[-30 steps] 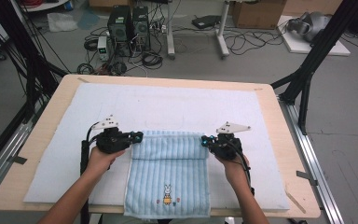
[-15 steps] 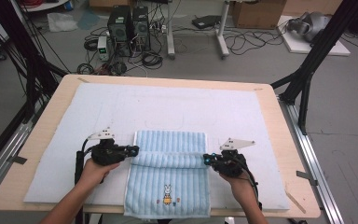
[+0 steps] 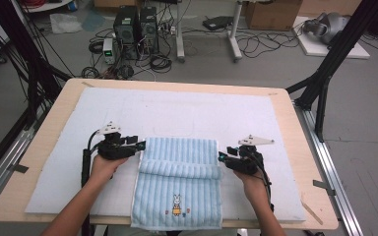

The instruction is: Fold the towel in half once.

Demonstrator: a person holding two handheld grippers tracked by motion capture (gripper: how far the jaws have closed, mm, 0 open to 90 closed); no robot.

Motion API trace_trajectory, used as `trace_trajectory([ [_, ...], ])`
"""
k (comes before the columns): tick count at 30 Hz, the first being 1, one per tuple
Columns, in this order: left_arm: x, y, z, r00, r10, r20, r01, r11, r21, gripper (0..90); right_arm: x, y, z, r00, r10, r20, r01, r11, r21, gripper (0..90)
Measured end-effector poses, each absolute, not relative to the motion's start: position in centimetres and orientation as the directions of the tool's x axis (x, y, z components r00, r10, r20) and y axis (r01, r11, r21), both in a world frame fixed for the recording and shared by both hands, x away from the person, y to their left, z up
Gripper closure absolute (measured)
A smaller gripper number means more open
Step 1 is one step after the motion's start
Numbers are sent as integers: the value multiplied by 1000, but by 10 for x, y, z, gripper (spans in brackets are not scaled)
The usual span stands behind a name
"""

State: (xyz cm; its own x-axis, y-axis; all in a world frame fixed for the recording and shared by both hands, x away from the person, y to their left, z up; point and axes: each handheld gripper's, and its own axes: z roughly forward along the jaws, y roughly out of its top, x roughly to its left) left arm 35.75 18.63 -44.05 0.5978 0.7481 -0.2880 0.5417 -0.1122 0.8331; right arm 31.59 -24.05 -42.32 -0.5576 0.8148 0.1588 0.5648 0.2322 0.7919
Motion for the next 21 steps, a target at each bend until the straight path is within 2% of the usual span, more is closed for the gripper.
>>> trace_trajectory([
  [3,363,182,-445,583,765,-273,538,-112,836,463,332,-235,-430,-544,826,145,587,251,770,566],
  [5,364,180,-448,582,765,-275,551,-122,826,492,339,-232,-435,-544,821,174,606,241,758,601],
  [9,366,174,-452,597,761,-254,558,-166,813,641,343,-225,-440,-561,807,188,617,255,745,633],
  [12,366,173,-452,598,765,-240,558,-183,810,765,345,-221,-444,-589,788,180,611,288,737,769],
  [13,365,172,-452,603,763,-232,552,-190,812,841,345,-220,-444,-603,779,172,607,308,733,844],
  [14,365,170,-452,607,763,-222,549,-200,812,869,345,-219,-444,-618,771,152,593,330,735,856],
  [16,365,169,-452,616,760,-208,541,-217,812,881,345,-218,-443,-623,767,151,587,331,739,863],
  [21,368,174,-450,598,767,-234,536,-166,828,885,346,-223,-439,-607,778,164,569,282,772,863],
])
